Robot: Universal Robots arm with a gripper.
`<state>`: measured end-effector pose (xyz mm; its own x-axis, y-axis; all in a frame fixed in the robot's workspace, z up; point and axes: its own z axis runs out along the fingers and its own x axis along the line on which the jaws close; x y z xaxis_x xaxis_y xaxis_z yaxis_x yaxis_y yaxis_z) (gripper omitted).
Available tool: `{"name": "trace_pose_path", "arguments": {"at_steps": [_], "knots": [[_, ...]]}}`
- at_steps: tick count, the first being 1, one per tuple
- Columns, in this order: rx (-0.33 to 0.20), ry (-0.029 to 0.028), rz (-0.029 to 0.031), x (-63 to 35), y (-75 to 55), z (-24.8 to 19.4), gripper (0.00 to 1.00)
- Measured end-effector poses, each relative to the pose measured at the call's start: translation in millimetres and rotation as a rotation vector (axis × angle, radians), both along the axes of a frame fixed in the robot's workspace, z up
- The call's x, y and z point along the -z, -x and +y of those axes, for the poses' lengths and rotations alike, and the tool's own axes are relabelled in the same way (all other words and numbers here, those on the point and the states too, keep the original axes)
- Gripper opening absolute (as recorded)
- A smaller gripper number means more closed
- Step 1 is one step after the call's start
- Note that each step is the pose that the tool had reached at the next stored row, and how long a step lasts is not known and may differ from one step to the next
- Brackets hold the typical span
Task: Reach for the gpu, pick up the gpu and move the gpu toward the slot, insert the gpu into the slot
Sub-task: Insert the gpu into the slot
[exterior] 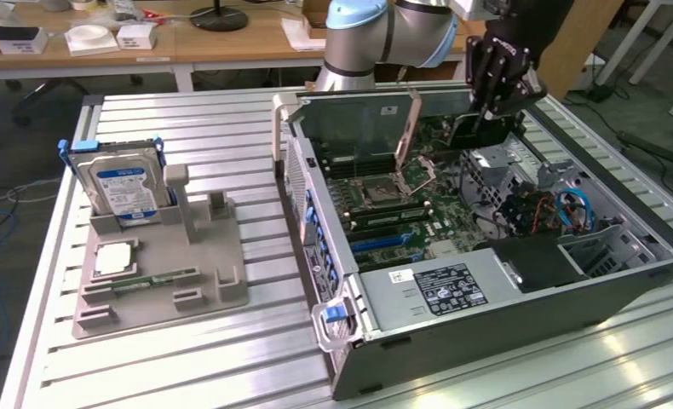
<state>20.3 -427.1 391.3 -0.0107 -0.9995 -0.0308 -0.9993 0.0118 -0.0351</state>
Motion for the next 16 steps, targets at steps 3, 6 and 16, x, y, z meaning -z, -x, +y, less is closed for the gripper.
{"name": "trace_pose_path", "arguments": {"at_steps": [3,6,16], "knots": [[-0.001,0.0000,0.0000,4.2,0.1,0.0,0.25],[-0.003,0.0000,0.0000,7.7,0.1,0.0,0.25],[-0.008,0.0000,0.0000,20.7,1.1,0.0,0.25]]}}
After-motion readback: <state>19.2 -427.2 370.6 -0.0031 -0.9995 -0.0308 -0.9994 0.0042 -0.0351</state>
